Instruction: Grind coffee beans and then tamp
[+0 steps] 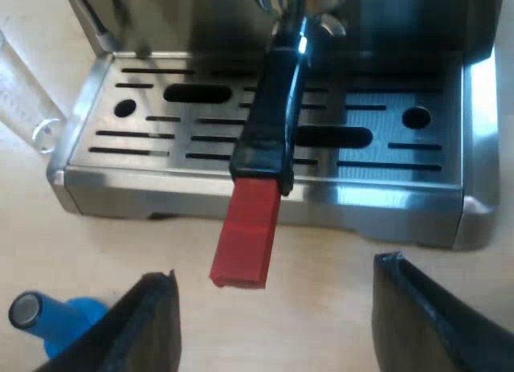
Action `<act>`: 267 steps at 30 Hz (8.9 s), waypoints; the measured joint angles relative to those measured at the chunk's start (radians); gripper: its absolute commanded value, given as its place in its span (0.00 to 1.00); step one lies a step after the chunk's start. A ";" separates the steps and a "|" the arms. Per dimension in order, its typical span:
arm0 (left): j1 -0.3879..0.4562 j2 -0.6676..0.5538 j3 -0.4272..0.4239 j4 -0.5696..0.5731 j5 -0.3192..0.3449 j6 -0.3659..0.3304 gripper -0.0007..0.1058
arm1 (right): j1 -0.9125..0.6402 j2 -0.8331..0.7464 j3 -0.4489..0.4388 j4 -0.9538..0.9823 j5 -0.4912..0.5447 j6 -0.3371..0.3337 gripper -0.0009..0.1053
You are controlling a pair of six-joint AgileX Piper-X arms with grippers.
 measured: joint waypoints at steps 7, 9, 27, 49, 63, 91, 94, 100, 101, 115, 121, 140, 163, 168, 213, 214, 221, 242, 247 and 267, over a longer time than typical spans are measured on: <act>0.000 0.000 0.000 0.000 0.000 0.000 0.48 | -0.013 0.143 -0.083 0.005 -0.041 0.004 0.52; 0.000 0.000 0.000 0.000 0.000 0.000 0.48 | -0.013 0.208 -0.114 0.006 -0.041 0.004 0.52; 0.000 0.000 0.000 0.000 0.000 0.000 0.48 | -0.114 0.335 -0.143 0.002 -0.149 0.007 0.52; 0.000 0.000 0.000 0.000 0.000 0.000 0.48 | -0.153 0.414 -0.143 -0.001 -0.154 0.017 0.52; 0.000 0.000 0.000 0.000 0.000 0.000 0.48 | -0.153 0.426 -0.106 -0.114 -0.124 0.029 0.52; 0.000 0.000 0.000 0.000 0.000 0.000 0.48 | -0.182 0.426 -0.089 -0.135 -0.103 0.032 0.52; 0.000 0.000 0.000 0.000 0.000 0.000 0.48 | -0.183 0.426 -0.089 -0.135 -0.103 0.032 0.52; 0.000 0.000 0.000 0.000 0.000 0.000 0.48 | -0.183 0.426 -0.089 -0.135 -0.101 0.032 0.52; 0.000 0.000 0.000 0.000 0.000 0.000 0.48 | -0.183 0.426 -0.089 -0.135 -0.101 0.032 0.48; 0.000 0.000 0.000 0.000 0.000 0.000 0.48 | -0.183 0.426 -0.089 -0.130 -0.098 0.033 0.01; 0.000 0.000 0.000 0.000 0.000 0.000 0.48 | -0.183 0.426 -0.089 -0.130 -0.098 0.033 0.01; 0.000 0.000 0.000 0.000 0.000 0.000 0.48 | -0.151 0.426 -0.091 -0.089 -0.074 0.041 0.01; 0.000 0.000 0.000 0.000 0.000 0.000 0.48 | -0.037 0.418 -0.079 0.040 -0.047 0.156 0.01; 0.000 0.000 0.000 0.000 0.000 0.000 0.48 | -0.004 0.382 -0.079 0.092 -0.021 0.158 0.01; 0.000 0.000 0.000 0.000 0.000 0.000 0.48 | 0.349 0.181 0.176 0.038 0.129 0.250 0.01; 0.000 0.000 0.000 0.000 0.000 0.000 0.48 | 0.349 0.181 0.196 0.012 0.115 0.233 0.01; 0.000 0.000 0.000 0.000 0.000 0.000 0.48 | 0.349 0.181 0.299 -0.161 0.054 0.142 0.01; 0.000 0.000 0.000 0.000 0.000 0.000 0.48 | 0.177 0.181 0.435 -0.396 -0.011 0.093 0.01; 0.000 0.000 0.000 0.000 0.000 0.000 0.48 | 0.177 0.212 0.435 -0.398 -0.017 0.093 0.01; 0.000 0.000 0.000 0.000 0.000 0.000 0.48 | 0.177 0.335 0.434 -0.512 -0.082 0.093 0.50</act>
